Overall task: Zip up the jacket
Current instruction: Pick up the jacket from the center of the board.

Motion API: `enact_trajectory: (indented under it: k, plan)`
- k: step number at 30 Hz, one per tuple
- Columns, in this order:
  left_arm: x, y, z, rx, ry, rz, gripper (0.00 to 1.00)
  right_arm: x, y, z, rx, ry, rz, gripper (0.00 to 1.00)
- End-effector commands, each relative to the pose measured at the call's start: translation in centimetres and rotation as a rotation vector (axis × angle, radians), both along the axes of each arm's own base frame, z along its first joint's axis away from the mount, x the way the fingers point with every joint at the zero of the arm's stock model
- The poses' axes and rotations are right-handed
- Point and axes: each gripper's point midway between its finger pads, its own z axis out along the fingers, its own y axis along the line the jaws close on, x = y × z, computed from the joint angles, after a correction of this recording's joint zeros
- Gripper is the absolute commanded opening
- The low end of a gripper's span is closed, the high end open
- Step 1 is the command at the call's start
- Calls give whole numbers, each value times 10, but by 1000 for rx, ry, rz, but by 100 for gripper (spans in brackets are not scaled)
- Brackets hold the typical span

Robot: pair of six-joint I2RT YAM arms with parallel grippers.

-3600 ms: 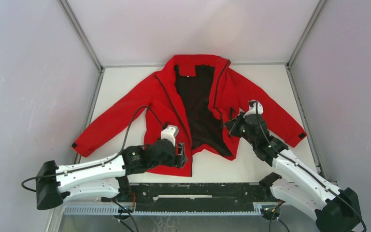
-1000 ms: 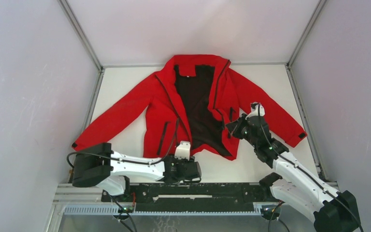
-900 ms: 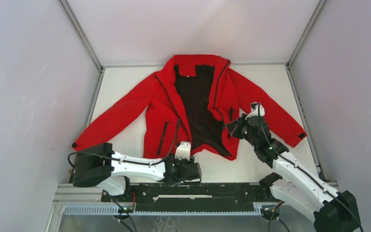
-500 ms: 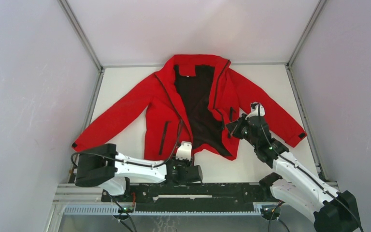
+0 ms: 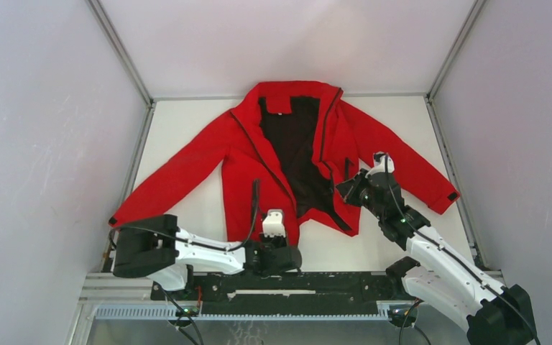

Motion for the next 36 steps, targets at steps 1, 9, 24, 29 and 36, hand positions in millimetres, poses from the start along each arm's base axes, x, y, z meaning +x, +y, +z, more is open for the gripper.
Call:
enact_trajectory:
  k: [1, 9, 24, 29, 36]
  plan:
    - [-59, 42, -51, 104, 307, -80, 0, 2, 4, 14, 49, -41, 7, 0]
    - [-33, 43, 14, -71, 149, -44, 0, -13, 18, 21, 110, -45, 84, 0]
    - [17, 83, 127, -346, -179, 112, 0, -70, 79, 45, 255, -154, 355, 0]
    - [27, 85, 160, -430, -272, 116, 0, -87, 92, 54, 330, -237, 440, 0]
    - [35, 82, 198, -515, -374, 105, 0, -104, 105, 70, 434, -351, 503, 0]
